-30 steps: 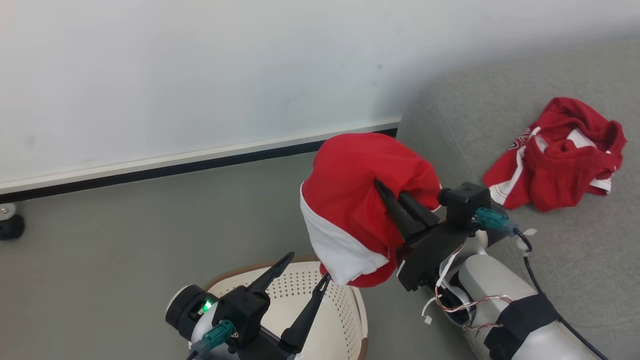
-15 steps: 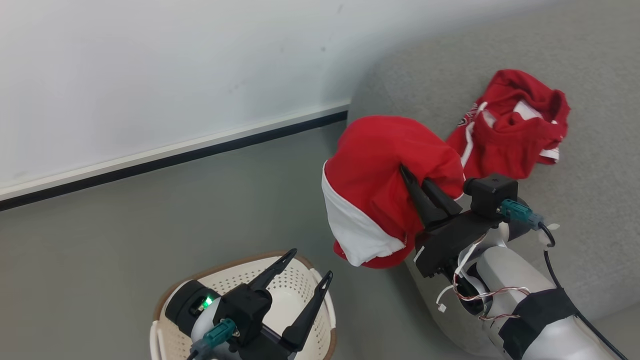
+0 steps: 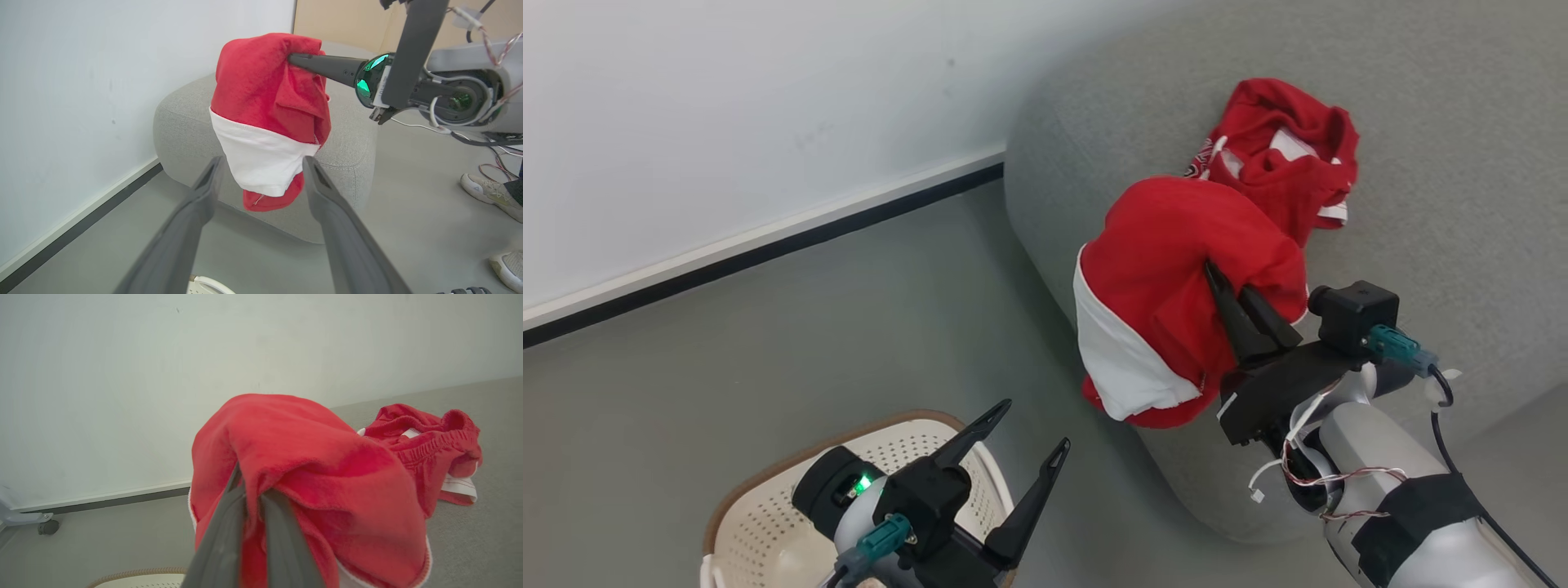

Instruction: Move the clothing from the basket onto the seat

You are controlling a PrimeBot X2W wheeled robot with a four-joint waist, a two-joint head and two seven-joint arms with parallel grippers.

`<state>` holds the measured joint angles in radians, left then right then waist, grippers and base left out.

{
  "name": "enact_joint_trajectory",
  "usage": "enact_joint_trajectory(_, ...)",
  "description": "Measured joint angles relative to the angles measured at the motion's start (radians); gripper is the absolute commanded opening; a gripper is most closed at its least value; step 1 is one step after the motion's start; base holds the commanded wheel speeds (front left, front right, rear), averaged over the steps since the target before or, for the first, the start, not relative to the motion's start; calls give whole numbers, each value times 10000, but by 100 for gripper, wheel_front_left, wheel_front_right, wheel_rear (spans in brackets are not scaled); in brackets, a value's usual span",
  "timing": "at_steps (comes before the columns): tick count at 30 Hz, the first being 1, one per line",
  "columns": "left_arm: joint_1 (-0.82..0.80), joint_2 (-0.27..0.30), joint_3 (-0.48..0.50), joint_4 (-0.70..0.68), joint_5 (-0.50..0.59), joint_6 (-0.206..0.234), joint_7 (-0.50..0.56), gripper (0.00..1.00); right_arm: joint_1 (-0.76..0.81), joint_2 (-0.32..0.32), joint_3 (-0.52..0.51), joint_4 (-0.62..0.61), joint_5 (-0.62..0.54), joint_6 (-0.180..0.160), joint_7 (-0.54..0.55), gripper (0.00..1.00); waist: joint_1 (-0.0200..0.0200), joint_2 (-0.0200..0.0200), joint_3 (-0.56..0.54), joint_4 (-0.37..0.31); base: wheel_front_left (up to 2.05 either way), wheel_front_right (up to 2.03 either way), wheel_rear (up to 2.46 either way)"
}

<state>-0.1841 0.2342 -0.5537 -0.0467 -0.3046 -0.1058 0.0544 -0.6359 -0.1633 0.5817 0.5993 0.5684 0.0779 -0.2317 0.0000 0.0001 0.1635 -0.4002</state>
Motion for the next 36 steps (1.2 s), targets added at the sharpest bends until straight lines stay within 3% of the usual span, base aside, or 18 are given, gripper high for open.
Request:
enact_joint_trajectory(17,-412,148,-96,-328,15,-13,322,100,3,-251,-631,-219,127,-163,-88,0,0,0,545,-680,0,0,0)
enact_joint_trajectory(36,-975,234,-305,-581,176,-90,541,100,-3221,-1521,-2290,430,119,-403,-176,0,0,1,1123,-272,0,0,0)
